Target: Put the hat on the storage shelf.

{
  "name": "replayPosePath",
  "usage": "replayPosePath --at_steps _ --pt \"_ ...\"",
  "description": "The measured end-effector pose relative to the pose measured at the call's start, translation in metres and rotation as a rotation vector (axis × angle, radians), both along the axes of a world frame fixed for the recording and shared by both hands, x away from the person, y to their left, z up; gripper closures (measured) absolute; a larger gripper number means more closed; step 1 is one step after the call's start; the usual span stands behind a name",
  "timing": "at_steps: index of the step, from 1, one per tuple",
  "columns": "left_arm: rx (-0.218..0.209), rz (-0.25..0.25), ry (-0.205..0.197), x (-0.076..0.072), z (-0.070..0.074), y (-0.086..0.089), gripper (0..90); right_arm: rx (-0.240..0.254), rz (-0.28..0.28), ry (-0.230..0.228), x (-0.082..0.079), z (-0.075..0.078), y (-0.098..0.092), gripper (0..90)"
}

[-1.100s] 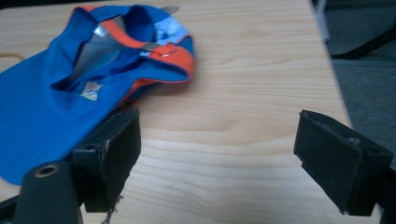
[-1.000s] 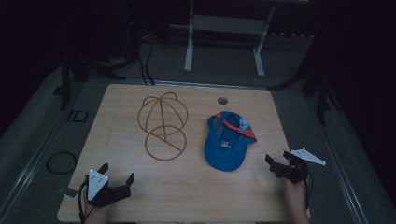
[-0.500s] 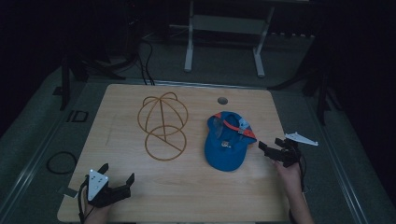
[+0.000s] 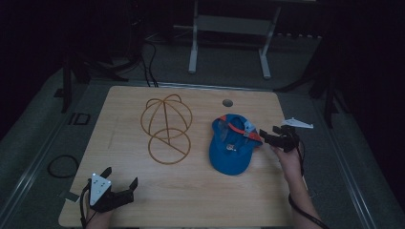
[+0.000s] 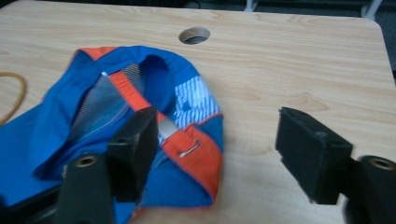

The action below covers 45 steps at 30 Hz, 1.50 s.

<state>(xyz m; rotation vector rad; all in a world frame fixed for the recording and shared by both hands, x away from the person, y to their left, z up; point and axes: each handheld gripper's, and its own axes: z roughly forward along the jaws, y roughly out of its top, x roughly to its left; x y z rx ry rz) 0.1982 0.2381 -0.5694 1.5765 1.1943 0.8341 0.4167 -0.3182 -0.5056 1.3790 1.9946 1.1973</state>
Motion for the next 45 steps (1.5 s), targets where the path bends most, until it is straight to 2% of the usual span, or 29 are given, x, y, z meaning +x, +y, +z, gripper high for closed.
replayPosePath --at_steps 9,12,16,19,21,24,28,31,34,38,40,42,45 --pt "-0.003 -0.008 0.000 0.000 0.000 0.000 0.5 0.027 0.030 0.083 0.034 -0.011 0.010 31.6" --pt "-0.003 -0.009 0.000 0.000 0.000 0.000 0.5 -0.007 0.020 0.095 0.044 -0.017 0.016 33.9" --pt "-0.003 -0.008 0.000 0.000 0.000 -0.001 0.5 -0.006 0.022 0.127 0.056 -0.026 0.025 33.9" --pt "-0.007 -0.009 0.004 0.000 0.000 0.000 0.5 -0.051 0.022 0.148 0.064 -0.034 0.034 32.2" --pt "-0.008 -0.009 0.006 0.000 0.000 0.000 0.5 -0.062 0.031 0.153 0.067 -0.037 0.040 32.3" --pt "-0.008 -0.009 0.006 0.000 0.000 0.000 0.5 -0.117 0.047 0.150 0.067 -0.040 0.049 38.4" --pt "-0.003 0.002 -0.007 -0.001 0.001 0.000 0.5 -0.235 0.085 0.149 0.066 -0.043 0.061 44.7" --pt "-0.023 0.003 -0.018 -0.002 0.002 0.001 0.5 -0.290 0.105 0.151 0.065 -0.046 0.067 52.7" --pt "-0.018 0.000 -0.011 -0.002 0.002 0.000 0.5 -0.258 0.101 0.166 0.065 -0.047 0.066 67.2" --pt "-0.013 0.023 -0.014 -0.002 0.003 -0.001 0.5 -0.282 0.109 0.168 0.064 -0.046 0.069 83.0" --pt "-0.017 0.031 -0.009 -0.003 0.003 0.000 0.5 -0.299 0.112 0.174 0.063 -0.044 0.072 85.0" --pt "-0.015 0.039 0.002 -0.004 0.004 0.001 0.5 -0.290 0.126 0.176 0.061 -0.042 0.074 85.7" --pt "-0.034 0.047 -0.001 -0.004 0.005 0.003 0.5 -0.293 0.137 0.142 0.056 -0.037 0.074 86.3"
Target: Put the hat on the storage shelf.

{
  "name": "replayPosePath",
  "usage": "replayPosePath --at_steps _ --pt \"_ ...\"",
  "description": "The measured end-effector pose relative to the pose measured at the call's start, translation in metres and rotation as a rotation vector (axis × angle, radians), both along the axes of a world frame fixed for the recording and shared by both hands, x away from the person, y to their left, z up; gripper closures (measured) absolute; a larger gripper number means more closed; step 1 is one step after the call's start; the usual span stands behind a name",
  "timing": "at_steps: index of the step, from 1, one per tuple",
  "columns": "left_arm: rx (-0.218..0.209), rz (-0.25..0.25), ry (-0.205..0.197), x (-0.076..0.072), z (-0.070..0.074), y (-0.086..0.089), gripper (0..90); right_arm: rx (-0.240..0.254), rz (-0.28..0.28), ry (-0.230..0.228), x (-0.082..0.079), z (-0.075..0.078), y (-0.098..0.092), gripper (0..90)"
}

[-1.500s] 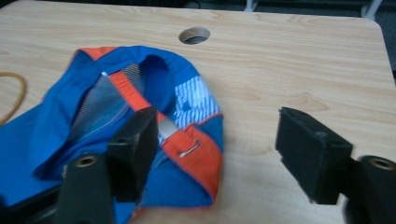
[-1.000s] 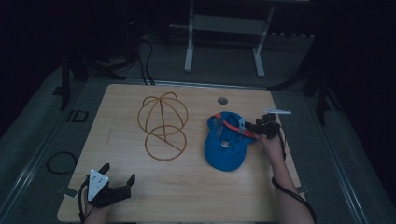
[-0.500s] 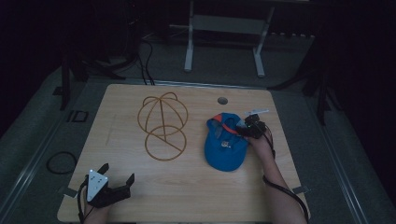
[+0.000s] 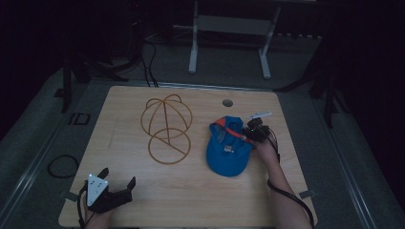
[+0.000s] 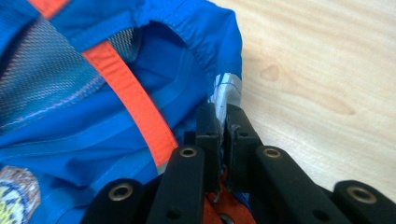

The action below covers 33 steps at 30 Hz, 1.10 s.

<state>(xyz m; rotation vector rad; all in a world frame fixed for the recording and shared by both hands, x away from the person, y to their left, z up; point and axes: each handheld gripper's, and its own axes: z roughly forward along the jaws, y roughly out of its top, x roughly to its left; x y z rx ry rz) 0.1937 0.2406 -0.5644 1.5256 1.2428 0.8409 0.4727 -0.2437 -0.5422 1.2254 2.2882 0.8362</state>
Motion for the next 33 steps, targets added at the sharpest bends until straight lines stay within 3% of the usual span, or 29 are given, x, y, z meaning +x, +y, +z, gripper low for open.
replayPosePath --at_steps 6,7,11,14,18,21,23,26,29,31,33 --pt "-0.022 -0.009 0.034 0.000 0.002 -0.003 0.5 0.027 0.024 -0.036 -0.007 0.016 -0.001 86.8" --pt "-0.064 -0.028 0.044 0.000 0.004 -0.003 0.5 0.031 0.034 -0.068 -0.011 0.027 -0.001 86.8" --pt "-0.054 -0.026 0.048 0.000 0.004 -0.003 0.5 0.037 0.045 -0.118 -0.017 0.045 -0.002 86.8" --pt "-0.073 -0.032 0.052 0.000 0.005 -0.002 0.5 0.041 0.066 -0.154 -0.023 0.059 -0.001 86.9" --pt "-0.062 -0.028 0.047 -0.001 0.006 -0.003 0.5 0.046 0.084 -0.180 -0.029 0.073 -0.002 87.0" --pt "-0.049 -0.067 0.091 -0.001 0.010 -0.007 0.5 0.044 0.108 -0.215 -0.037 0.092 -0.003 86.9" --pt "-0.014 -0.085 0.103 -0.001 0.011 -0.011 0.5 0.037 0.102 -0.237 -0.040 0.101 -0.004 87.0" --pt "-0.004 -0.120 0.112 -0.003 0.015 -0.016 0.5 0.041 0.108 -0.275 -0.046 0.115 -0.006 87.0" --pt "-0.016 -0.136 0.117 -0.004 0.017 -0.017 0.5 0.048 0.118 -0.299 -0.053 0.126 -0.008 87.0" --pt "-0.047 -0.159 0.121 -0.003 0.020 -0.017 0.5 0.077 0.125 -0.333 -0.063 0.141 -0.012 87.0" --pt "-0.065 -0.174 0.104 -0.004 0.023 -0.017 0.5 0.089 0.136 -0.346 -0.068 0.149 -0.014 87.0"
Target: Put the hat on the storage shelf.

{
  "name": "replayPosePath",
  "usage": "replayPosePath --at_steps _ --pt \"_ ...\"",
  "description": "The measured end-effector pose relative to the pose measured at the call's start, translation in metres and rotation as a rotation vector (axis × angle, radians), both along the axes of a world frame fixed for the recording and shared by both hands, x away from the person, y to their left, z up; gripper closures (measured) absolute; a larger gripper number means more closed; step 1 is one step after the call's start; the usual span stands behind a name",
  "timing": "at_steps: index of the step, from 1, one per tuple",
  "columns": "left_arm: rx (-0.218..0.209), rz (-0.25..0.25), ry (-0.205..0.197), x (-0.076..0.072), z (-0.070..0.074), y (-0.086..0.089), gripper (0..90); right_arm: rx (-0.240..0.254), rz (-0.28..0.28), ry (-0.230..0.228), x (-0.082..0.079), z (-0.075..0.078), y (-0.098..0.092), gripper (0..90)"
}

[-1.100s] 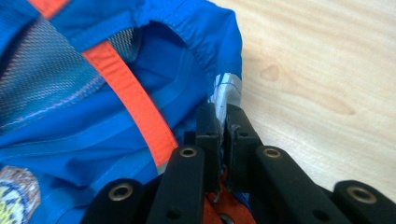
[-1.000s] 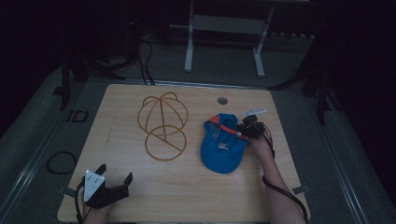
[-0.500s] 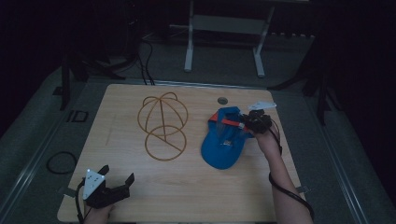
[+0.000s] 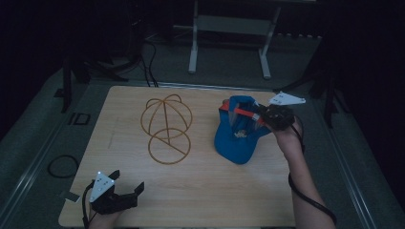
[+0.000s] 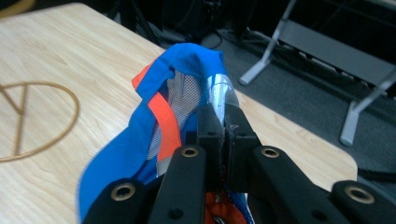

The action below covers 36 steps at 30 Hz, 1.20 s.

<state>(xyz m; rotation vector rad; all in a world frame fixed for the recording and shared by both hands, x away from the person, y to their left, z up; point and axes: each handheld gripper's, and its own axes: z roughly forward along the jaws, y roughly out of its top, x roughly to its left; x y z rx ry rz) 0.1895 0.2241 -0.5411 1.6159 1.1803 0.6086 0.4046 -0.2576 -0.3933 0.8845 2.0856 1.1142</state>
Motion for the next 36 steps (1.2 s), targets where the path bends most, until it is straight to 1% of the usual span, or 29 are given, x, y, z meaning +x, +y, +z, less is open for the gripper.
replayPosePath --at_steps 1,3,5,7,8,9,10,11,13,14,15,17,19,21,23,26,28,30,31,32,34,36 --pt "-0.008 0.000 -0.004 -0.001 0.002 0.000 0.5 0.004 0.009 -0.010 -0.004 0.005 -0.001 87.1" --pt "-0.006 -0.003 -0.013 -0.001 0.008 0.000 0.5 0.004 0.019 -0.019 -0.010 0.011 -0.003 87.1" --pt "-0.001 -0.007 -0.015 -0.001 0.015 -0.001 0.5 0.007 0.028 -0.028 -0.014 0.017 -0.005 87.1" --pt "-0.013 -0.014 -0.021 0.000 0.022 -0.001 0.5 -0.005 0.036 -0.049 -0.021 0.023 -0.006 87.1" --pt "-0.013 -0.014 -0.021 0.000 0.022 -0.001 0.5 -0.003 0.039 -0.050 -0.023 0.025 -0.007 87.1" --pt "-0.012 -0.019 -0.025 0.001 0.026 -0.001 0.5 -0.003 0.039 -0.050 -0.023 0.025 -0.007 87.1" --pt "-0.009 -0.023 -0.044 0.002 0.033 -0.002 0.5 0.007 0.045 -0.047 -0.025 0.027 -0.008 87.1" --pt "-0.004 -0.026 -0.047 0.003 0.036 -0.002 0.5 0.009 0.056 -0.052 -0.029 0.029 -0.009 87.1" --pt "-0.013 -0.040 -0.060 0.006 0.044 -0.003 0.5 0.013 0.061 -0.046 -0.033 0.031 -0.010 87.1" --pt "-0.008 -0.050 -0.062 0.008 0.051 -0.004 0.5 0.016 0.065 -0.048 -0.035 0.032 -0.010 87.0" --pt "-0.001 -0.055 -0.067 0.009 0.055 -0.005 0.5 0.008 0.064 -0.055 -0.038 0.033 -0.010 87.1" --pt "0.014 -0.070 -0.081 0.013 0.066 -0.009 0.5 0.024 0.074 -0.057 -0.042 0.034 -0.012 87.1" --pt "0.017 -0.093 -0.091 0.016 0.078 -0.011 3.0 0.027 0.078 -0.061 -0.046 0.035 -0.013 87.2" --pt "0.034 -0.099 -0.107 0.020 0.089 -0.016 3.0 0.050 0.092 -0.062 -0.050 0.036 -0.014 87.2" --pt "0.042 -0.118 -0.113 0.026 0.102 -0.021 3.0 0.057 0.101 -0.064 -0.054 0.037 -0.014 87.2" --pt "0.050 -0.147 -0.124 0.034 0.117 -0.030 3.0 0.074 0.124 -0.065 -0.060 0.040 -0.012 87.2" --pt "0.070 -0.167 -0.134 0.039 0.125 -0.037 3.0 0.070 0.132 -0.077 -0.064 0.043 -0.010 87.3" --pt "0.092 -0.186 -0.146 0.043 0.133 -0.045 3.6 0.091 0.159 -0.072 -0.068 0.045 -0.007 87.2" --pt "0.099 -0.197 -0.153 0.046 0.138 -0.051 4.2 0.090 0.164 -0.078 -0.071 0.046 -0.006 87.2" --pt "0.112 -0.201 -0.155 0.048 0.141 -0.054 4.3 0.078 0.169 -0.087 -0.074 0.047 -0.004 87.3" --pt "0.118 -0.221 -0.161 0.052 0.147 -0.062 4.2 0.091 0.187 -0.091 -0.079 0.049 -0.001 87.3" --pt "0.123 -0.245 -0.167 0.058 0.153 -0.072 4.3 0.083 0.193 -0.101 -0.082 0.051 0.001 87.3"
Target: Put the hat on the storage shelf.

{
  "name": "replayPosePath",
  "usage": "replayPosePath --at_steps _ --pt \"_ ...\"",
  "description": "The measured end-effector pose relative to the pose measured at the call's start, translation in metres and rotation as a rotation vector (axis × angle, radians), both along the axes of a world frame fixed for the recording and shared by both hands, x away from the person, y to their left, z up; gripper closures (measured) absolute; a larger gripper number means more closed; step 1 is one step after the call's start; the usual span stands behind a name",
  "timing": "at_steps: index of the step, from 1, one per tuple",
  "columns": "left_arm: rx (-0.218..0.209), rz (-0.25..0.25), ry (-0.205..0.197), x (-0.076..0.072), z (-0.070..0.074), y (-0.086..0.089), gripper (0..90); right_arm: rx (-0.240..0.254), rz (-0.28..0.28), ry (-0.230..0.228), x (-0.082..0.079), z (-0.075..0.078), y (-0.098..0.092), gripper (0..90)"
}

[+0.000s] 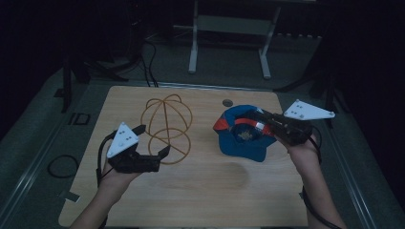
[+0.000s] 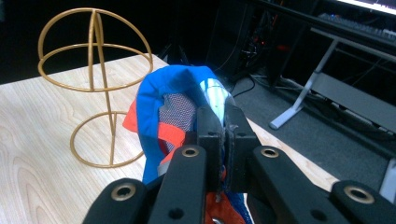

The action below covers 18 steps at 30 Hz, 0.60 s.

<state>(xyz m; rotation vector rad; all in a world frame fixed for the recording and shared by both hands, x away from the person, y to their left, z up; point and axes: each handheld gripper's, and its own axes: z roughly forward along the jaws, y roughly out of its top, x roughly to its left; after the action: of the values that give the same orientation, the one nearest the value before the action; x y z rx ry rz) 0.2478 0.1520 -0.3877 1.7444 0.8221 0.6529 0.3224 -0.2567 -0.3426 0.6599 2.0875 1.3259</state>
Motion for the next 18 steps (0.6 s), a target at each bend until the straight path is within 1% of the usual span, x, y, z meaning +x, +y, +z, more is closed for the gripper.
replayPosePath --at_steps 1,2,4,6,7,8,9,11,13,15,18 --pt "0.000 -0.008 -0.002 0.002 0.002 -0.003 4.5 0.002 0.008 -0.002 -0.002 0.001 0.001 87.3" --pt "0.010 -0.018 -0.004 0.005 0.005 -0.009 5.1 0.005 0.012 -0.002 -0.003 0.002 0.002 87.3" --pt "0.019 -0.038 -0.005 0.010 0.010 -0.017 5.5 -0.006 0.016 -0.009 -0.006 0.003 0.004 87.3" --pt "0.039 -0.054 -0.015 0.015 0.014 -0.027 6.0 -0.003 0.021 -0.012 -0.008 0.005 0.006 87.3" --pt "0.043 -0.070 -0.013 0.018 0.016 -0.031 6.1 -0.013 0.021 -0.015 -0.009 0.005 0.007 87.3" --pt "0.045 -0.085 -0.012 0.021 0.017 -0.035 6.5 -0.010 0.027 -0.013 -0.010 0.006 0.007 87.3" --pt "0.052 -0.086 -0.015 0.024 0.018 -0.039 6.8 -0.003 0.032 -0.013 -0.011 0.007 0.007 87.3" --pt "0.051 -0.106 -0.005 0.031 0.020 -0.047 7.0 -0.009 0.036 -0.017 -0.013 0.009 0.009 87.3" --pt "0.041 -0.122 0.001 0.037 0.022 -0.055 7.4 -0.011 0.045 -0.019 -0.015 0.009 0.011 87.3" --pt "0.058 -0.130 -0.005 0.042 0.025 -0.065 10.5 -0.009 0.054 -0.019 -0.017 0.009 0.013 87.3" --pt "0.081 -0.149 -0.012 0.048 0.028 -0.079 11.0 -0.008 0.065 -0.023 -0.018 0.010 0.016 87.3"
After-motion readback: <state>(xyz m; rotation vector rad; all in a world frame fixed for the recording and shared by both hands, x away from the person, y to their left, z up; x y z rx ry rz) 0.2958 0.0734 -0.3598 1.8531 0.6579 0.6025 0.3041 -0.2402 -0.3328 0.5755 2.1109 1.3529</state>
